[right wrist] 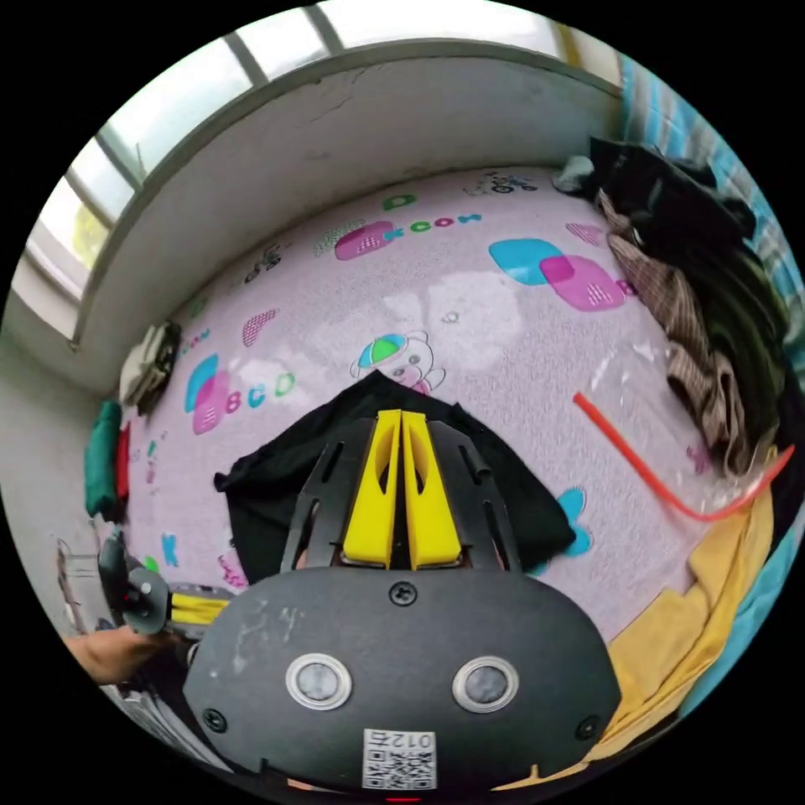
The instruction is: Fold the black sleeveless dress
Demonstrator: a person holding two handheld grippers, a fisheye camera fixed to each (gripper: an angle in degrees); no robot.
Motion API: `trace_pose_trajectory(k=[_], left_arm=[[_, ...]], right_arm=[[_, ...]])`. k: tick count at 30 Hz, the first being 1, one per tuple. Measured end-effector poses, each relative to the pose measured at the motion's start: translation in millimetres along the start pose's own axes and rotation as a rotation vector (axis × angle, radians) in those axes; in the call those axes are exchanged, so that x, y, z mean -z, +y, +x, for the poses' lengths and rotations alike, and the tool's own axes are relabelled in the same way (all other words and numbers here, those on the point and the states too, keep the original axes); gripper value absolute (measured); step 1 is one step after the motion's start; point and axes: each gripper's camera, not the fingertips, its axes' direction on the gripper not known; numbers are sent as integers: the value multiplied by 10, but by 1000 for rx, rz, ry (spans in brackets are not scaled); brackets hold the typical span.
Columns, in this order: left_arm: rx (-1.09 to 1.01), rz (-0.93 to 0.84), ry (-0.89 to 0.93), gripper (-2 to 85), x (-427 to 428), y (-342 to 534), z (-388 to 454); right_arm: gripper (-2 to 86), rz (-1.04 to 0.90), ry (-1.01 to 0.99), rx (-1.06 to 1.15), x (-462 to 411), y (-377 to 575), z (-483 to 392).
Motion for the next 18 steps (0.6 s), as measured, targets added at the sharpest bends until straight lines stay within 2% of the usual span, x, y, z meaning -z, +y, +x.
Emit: trace_pose_trajectory(k=[3,5,14,18], left_arm=[[6,166,-167,22,451,81,-182],[-33,193,-283,37,571,59,-245],[-306,15,-468,90,428,-307,-170],[-334,-34,-524,83,355,-434,-222]], right_arm=[[-9,-19,-111,-47,135,333,124],[-8,-74,-145,-58,113,499,125],[1,-348,-150,21,-303,747,-307],[31,-423,-169,-1,-419,695,-420]])
